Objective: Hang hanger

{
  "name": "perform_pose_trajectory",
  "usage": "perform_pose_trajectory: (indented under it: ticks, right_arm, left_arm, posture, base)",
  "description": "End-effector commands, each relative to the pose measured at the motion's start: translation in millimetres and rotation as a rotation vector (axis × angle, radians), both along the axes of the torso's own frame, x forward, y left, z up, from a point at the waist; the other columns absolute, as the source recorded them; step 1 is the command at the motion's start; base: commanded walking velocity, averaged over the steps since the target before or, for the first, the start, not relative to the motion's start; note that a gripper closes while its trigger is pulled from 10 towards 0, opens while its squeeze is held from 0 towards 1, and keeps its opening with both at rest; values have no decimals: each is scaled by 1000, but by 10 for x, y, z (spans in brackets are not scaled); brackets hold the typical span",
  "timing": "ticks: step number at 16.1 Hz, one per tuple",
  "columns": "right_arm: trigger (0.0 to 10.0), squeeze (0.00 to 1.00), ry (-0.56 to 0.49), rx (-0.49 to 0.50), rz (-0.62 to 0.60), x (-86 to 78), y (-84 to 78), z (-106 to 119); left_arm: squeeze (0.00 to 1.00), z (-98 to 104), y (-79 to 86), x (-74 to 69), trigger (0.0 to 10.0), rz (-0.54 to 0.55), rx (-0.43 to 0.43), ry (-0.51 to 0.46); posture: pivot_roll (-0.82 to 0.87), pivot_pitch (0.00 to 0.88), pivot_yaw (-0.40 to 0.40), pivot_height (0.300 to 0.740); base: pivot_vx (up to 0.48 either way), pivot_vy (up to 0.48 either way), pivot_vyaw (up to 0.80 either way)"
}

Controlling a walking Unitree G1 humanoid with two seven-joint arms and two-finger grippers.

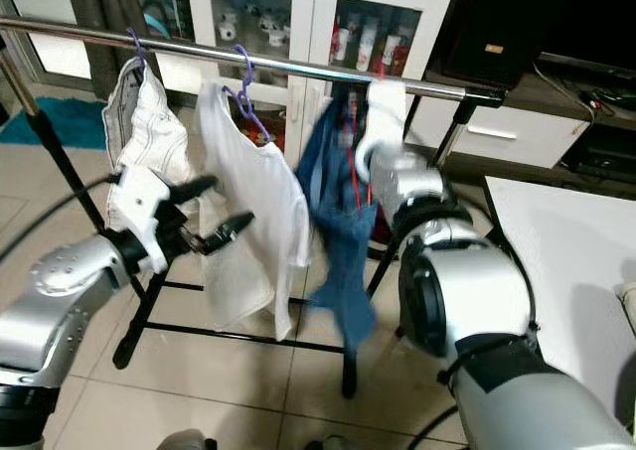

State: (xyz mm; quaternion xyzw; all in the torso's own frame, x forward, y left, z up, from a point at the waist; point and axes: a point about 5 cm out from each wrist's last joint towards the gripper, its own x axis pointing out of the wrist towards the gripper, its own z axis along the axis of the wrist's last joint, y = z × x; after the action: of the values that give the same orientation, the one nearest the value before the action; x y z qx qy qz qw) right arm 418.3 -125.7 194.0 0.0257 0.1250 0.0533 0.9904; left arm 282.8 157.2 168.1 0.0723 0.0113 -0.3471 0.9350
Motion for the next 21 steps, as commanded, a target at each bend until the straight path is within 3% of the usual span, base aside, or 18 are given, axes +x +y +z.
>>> perform_pose_trajectory:
  ticks: [1, 2, 5, 15, 21]
  right_arm:
    - [10000, 0, -104, -8, -20, 42, -84, 194]
    - [10000, 0, -146, 1, -13, 36, -104, 197]
    - [10000, 0, -160, -45, 12, 42, -35, 227]
    - [10000, 0, -91, -16, -40, 56, -25, 237]
    - [10000, 0, -117, -39, -32, 76, -47, 346]
  left_arm:
    - [765, 118, -25, -10, 10000, -2, -19, -29]
    - [604, 179, -49, -36, 10000, -16, -35, -40]
    - [525, 233, -81, -36, 10000, -24, -39, -45]
    - [494, 316, 7, -77, 10000, -36, 13, -18]
    - [498, 339, 73, -86, 10000, -11, 25, -12]
  posture:
    - [146, 0, -143, 740]
    - [139, 4, -142, 740]
    - [122, 39, -138, 740]
    - [113, 157, -140, 740]
    - [107, 163, -145, 740]
  base:
    - [0, 0, 0]
    - [0, 0, 0]
    - [0, 0, 0]
    - [0, 0, 0]
    - [0, 0, 0]
